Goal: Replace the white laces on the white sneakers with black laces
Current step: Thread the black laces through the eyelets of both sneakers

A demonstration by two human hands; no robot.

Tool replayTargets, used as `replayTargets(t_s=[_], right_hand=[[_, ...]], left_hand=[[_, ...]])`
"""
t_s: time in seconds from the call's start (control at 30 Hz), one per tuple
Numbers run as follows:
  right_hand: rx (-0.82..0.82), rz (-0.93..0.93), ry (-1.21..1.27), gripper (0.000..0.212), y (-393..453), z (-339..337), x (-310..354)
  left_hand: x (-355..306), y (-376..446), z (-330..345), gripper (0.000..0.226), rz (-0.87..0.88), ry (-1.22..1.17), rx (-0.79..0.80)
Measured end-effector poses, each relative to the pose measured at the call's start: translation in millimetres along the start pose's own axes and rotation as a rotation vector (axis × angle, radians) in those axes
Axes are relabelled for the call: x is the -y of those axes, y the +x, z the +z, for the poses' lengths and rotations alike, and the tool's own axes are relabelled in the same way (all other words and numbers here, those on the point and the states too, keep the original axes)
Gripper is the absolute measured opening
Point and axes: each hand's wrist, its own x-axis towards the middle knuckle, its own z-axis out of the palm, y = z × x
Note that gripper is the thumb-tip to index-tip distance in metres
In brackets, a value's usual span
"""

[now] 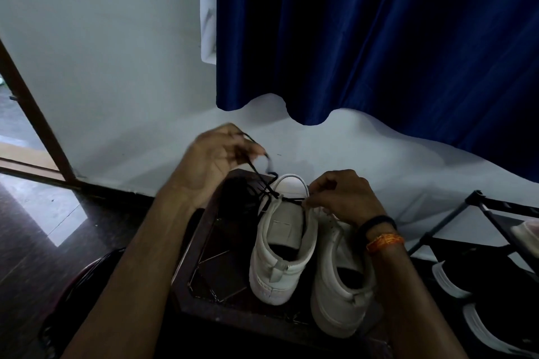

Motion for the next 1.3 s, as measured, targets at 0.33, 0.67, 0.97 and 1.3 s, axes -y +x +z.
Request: replayTargets(t_s=[0.33,0.67,0.97,1.3], right_hand=[[0.208,-0.25,-0.084,0.048,6,13,3],[0.161,-0.27,-0.139,0.032,9,19,-2],[0.126,-0.302,-0.11,0.033,13,23,-4],[0.089,-0.314,-0.101,0.034,14,26,-7]], left_hand=[[-29,-7,-32,0.014,-0.01,0.034,-0.258],[-14,-19,-60,0.009,-0.775,0.824,0.06],[0,-11,-59,0.041,-1.004,1.152,0.135],[42,9,-23,0.012,-0.15,1.292,-0.025]])
